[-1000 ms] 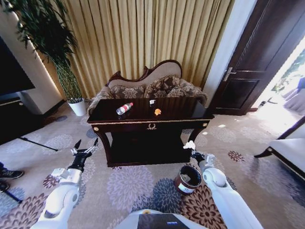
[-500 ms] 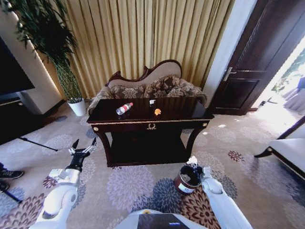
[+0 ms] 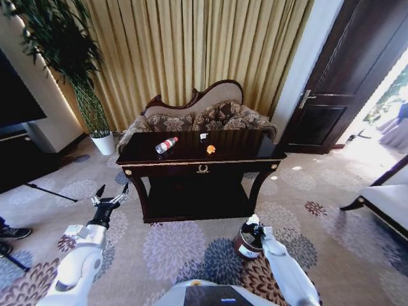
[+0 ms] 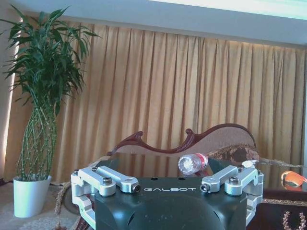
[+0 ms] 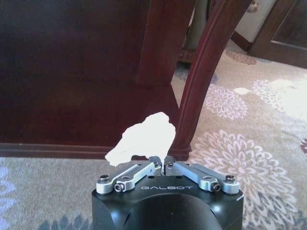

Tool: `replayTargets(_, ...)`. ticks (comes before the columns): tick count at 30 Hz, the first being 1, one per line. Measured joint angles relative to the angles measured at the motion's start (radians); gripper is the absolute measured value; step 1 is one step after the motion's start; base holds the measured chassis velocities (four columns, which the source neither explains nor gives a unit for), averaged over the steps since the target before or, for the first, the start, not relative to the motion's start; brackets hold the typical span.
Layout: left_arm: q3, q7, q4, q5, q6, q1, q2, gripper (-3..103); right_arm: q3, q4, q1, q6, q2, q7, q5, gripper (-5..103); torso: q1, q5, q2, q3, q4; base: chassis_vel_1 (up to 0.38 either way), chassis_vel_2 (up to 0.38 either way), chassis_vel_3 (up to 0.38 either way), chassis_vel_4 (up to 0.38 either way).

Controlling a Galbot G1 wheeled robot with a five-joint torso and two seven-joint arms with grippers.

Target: Move to the front of the table and place the trash on the table into the trash bin.

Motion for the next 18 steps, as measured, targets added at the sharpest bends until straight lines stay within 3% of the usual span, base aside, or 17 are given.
replayTargets(8, 0.004, 0.0, 0.005, -0.003, 0.001, -0.004, -0.001, 100, 0.014, -0.021, 0.013, 0.001, 0.011, 0.007, -0.063, -1, 0.0, -0.0004, 0.0, 0.0, 0.0, 0.0, 0.0, 0.0, 0.0)
replayTargets(9, 0.008, 0.0, 0.01, -0.003, 0.0, -0.005, -0.002, 100, 0.015, -0.004, 0.009, -0.002, 0.007, 0.018, -0.069, 15, 0.0, -0.0003, 0.0, 0.0, 0.0003, 0.0, 0.0, 0.0, 0.0)
replayTargets(10, 0.009, 0.0, 0.012, -0.003, 0.0, -0.005, -0.002, 100, 0.016, 0.0, 0.006, -0.002, 0.007, 0.023, -0.07, 20, 0.0, -0.0004, 0.0, 0.0, 0.0002, 0.0, 0.0, 0.0, 0.0)
replayTargets(11, 0.009, 0.0, 0.012, -0.003, 0.0, -0.005, -0.002, 100, 0.016, 0.0, 0.006, -0.002, 0.007, 0.023, -0.07, 20, 0.0, -0.0004, 0.0, 0.0, 0.0002, 0.0, 0.0, 0.0, 0.0)
replayTargets(14, 0.009, 0.0, 0.016, -0.005, 0.0, -0.006, 0.002, 100, 0.023, 0.011, -0.001, -0.002, 0.005, 0.033, -0.08, 37, 0.0, -0.0002, 0.0, 0.0, 0.0003, 0.0, 0.0, 0.0, 0.0)
replayTargets(18, 0.009, 0.001, 0.019, -0.008, -0.003, -0.006, 0.005, 100, 0.027, 0.024, -0.014, -0.002, 0.0, 0.04, -0.081, 47, 0.0, -0.0002, 0.0, 0.0, 0.0001, 0.0, 0.0, 0.0, 0.0)
